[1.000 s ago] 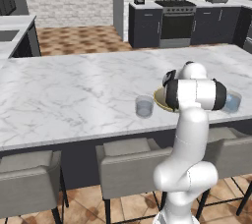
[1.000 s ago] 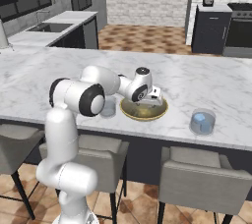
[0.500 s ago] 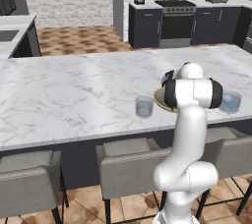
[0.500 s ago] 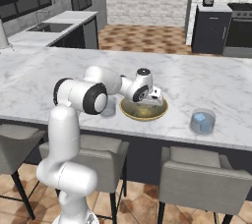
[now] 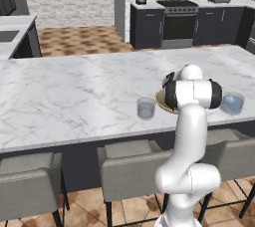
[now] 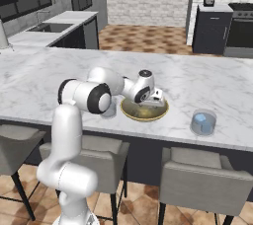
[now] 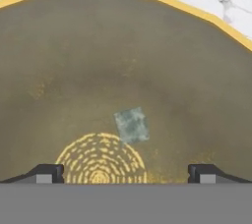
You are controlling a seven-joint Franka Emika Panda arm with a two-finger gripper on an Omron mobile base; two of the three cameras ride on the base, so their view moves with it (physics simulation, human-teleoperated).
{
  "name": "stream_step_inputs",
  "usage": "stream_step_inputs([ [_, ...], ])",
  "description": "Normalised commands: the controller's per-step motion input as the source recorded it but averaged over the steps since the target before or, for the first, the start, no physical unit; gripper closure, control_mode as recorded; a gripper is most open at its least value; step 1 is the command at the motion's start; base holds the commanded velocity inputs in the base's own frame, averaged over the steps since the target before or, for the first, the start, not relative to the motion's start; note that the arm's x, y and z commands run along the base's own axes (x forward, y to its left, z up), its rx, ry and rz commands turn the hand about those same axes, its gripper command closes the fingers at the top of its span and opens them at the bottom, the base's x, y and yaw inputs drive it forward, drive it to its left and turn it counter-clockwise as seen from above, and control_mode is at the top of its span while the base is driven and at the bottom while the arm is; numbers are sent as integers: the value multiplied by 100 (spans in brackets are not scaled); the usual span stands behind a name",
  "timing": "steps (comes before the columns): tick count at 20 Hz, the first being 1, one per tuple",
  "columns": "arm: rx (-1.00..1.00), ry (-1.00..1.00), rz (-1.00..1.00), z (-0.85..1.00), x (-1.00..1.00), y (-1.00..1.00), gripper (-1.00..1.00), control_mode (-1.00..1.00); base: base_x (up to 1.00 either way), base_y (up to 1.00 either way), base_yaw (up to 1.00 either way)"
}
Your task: There are four ice cubes in the ice bowl. Place two ice cubes in each glass of water.
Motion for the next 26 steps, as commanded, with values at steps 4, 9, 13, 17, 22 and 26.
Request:
stream_step_inputs([
  [4,0,0,0,-12,13,-7,-100,-100,0,0,0],
  [9,0,0,0,-11,8,-6,-100,-100,0,0,0],
  [13,0,0,0,-11,8,-5,-100,-100,0,0,0],
  [17,0,-1,0,-11,8,-3,-100,-100,0,0,0],
  [22,0,-2,0,-10,7,0,-100,-100,0,0,0],
  [26,0,-3,0,-7,4,0,-100,-100,0,0,0],
])
